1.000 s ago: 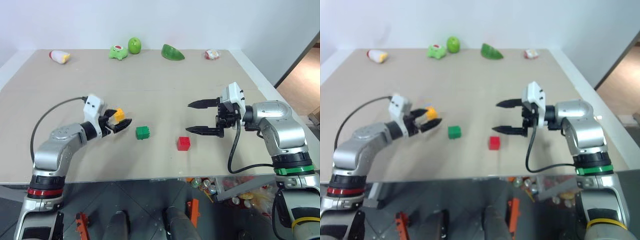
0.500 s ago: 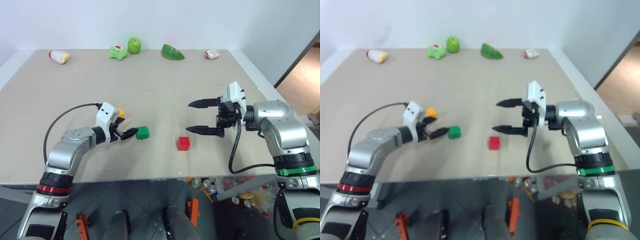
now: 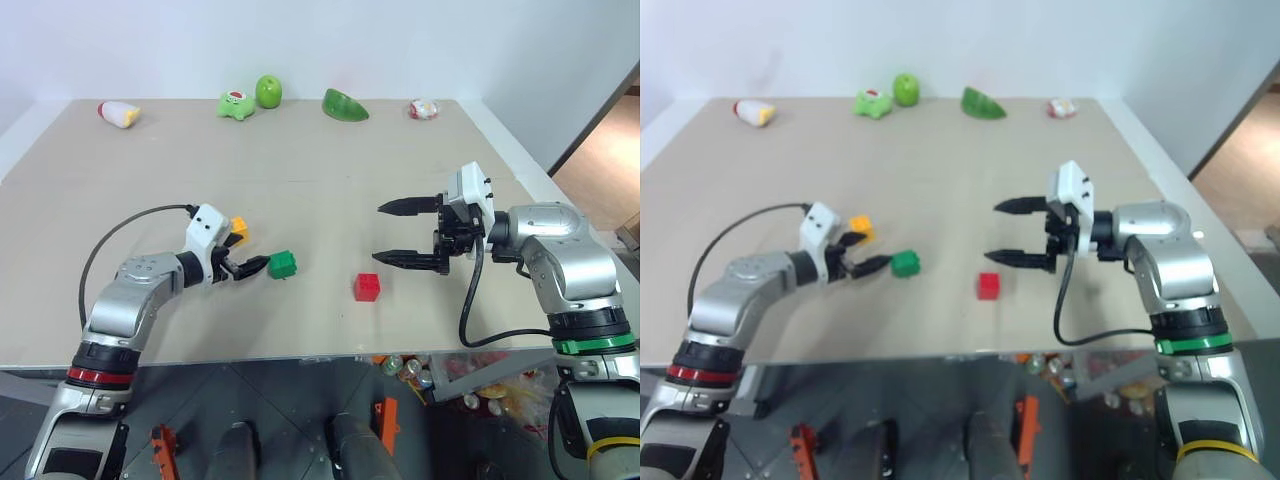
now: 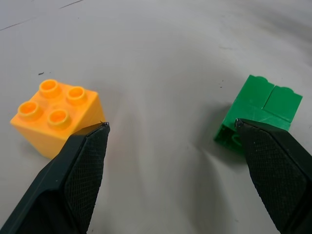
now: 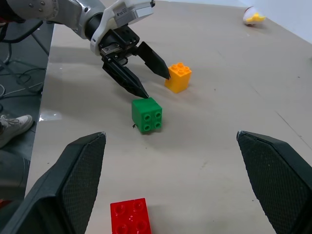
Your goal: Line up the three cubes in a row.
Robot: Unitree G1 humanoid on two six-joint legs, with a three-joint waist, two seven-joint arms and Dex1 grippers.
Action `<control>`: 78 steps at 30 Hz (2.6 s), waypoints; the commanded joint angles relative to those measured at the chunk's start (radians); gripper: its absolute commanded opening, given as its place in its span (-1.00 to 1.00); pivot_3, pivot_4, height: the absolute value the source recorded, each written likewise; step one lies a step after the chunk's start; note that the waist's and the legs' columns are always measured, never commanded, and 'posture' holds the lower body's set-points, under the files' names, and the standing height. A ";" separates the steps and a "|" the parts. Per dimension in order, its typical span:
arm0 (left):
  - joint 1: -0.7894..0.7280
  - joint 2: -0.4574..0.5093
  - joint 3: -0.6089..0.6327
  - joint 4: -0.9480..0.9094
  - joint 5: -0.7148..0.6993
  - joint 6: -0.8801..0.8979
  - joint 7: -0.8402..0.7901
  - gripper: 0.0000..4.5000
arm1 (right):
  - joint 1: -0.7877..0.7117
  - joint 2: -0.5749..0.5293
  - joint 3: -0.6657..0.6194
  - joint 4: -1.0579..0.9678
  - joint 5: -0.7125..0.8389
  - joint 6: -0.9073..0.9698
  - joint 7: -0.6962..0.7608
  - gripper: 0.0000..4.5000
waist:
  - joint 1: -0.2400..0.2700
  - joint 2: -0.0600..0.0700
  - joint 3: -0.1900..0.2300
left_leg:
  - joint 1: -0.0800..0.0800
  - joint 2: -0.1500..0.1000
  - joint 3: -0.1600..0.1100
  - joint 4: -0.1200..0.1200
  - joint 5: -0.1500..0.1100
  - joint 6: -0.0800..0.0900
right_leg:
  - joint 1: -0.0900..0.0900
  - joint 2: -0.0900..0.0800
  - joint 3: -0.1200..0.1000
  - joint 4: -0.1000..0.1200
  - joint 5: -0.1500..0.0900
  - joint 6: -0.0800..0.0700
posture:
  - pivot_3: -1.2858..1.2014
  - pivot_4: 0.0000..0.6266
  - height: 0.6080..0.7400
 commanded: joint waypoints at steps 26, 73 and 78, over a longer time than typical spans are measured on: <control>0.261 0.190 0.134 -0.309 -0.143 0.014 -0.167 0.88 | -0.050 -0.027 -0.041 0.020 0.017 -0.013 0.023 0.99 | -0.002 0.000 0.000 | 0.000 0.001 0.001 -0.002 0.000 0.000 | -0.002 -0.001 0.000 0.000 -0.001 -0.001 | 0.03 -0.52 0.90; -0.102 -0.047 -0.066 0.256 0.029 -0.299 -0.312 0.55 | 0.058 -0.047 -0.066 -0.247 0.173 0.187 -0.032 1.00 | 0.004 -0.001 0.000 | -0.001 0.000 0.000 -0.001 0.000 0.000 | -0.001 0.000 0.000 -0.001 -0.001 0.000 | 0.03 -0.52 0.90; -0.102 -0.048 -0.074 0.246 0.038 -0.318 -0.338 -0.20 | 0.053 -0.044 -0.065 -0.237 0.168 0.182 -0.035 1.00 | 0.003 -0.001 0.000 | -0.001 0.000 0.001 -0.001 0.000 0.000 | -0.001 0.000 0.000 -0.001 -0.001 0.000 | 0.03 -0.52 0.90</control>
